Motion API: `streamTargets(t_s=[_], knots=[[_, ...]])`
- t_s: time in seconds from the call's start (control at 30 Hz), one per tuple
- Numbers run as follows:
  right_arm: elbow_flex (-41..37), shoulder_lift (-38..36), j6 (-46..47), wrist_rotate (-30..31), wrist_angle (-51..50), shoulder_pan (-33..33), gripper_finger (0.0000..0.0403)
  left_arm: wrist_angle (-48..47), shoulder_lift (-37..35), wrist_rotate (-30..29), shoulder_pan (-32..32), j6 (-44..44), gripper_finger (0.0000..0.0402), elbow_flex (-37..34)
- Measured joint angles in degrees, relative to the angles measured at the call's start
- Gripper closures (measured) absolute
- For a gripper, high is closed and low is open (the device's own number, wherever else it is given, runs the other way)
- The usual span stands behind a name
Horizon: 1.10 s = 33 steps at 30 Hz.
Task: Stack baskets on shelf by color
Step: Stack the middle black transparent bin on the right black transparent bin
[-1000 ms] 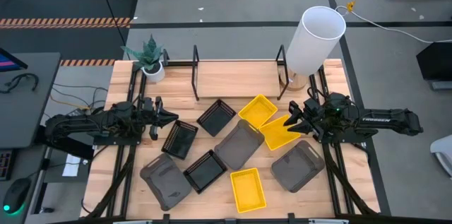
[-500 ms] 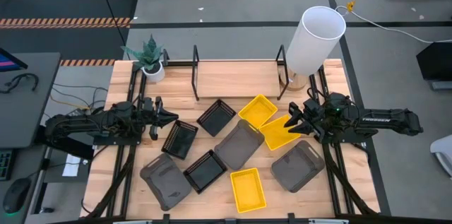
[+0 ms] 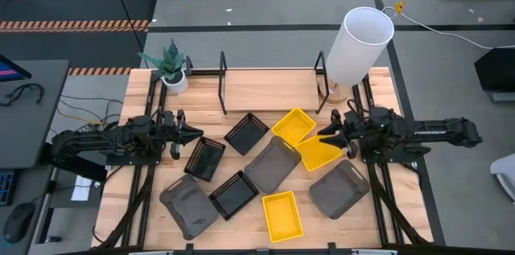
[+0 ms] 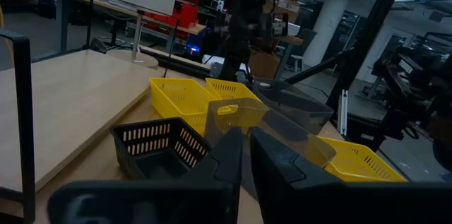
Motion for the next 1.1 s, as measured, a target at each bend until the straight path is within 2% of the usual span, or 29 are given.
streamTargets(t_s=[0.17,0.3,0.43,0.53,0.67,0.93,1.1], knots=[[7.01,2.85,-3.75,1.57,-3.32,-0.95,0.0267,0.0,0.0,0.0,0.02,-0.02,0.0371,0.01],[12.99,5.52,-4.1,1.95,-12.78,-1.11,0.0267,0.0,0.0,0.0,0.01,-0.02,0.0368,0.01],[17.3,10.07,-6.76,6.26,-19.15,-1.03,0.0267,0.0,0.0,0.0,0.02,-0.02,0.0363,0.0],[18.99,13.79,-9.02,9.42,-16.2,-1.03,0.0267,0.0,0.0,0.0,0.01,0.0,0.0364,0.01],[19.08,18.45,-10.54,9.12,-11.64,-0.29,0.0267,0.0,0.01,0.0,0.0,-0.01,0.037,0.01],[19.09,26.28,-11.13,9.05,-11.85,4.23,0.0267,0.0,0.01,0.01,0.01,-0.02,0.0369,0.01],[23.12,29.18,-11.47,10.68,-15.69,6.34,0.0267,0.0,0.01,0.02,0.02,-0.01,0.0363,0.02]])
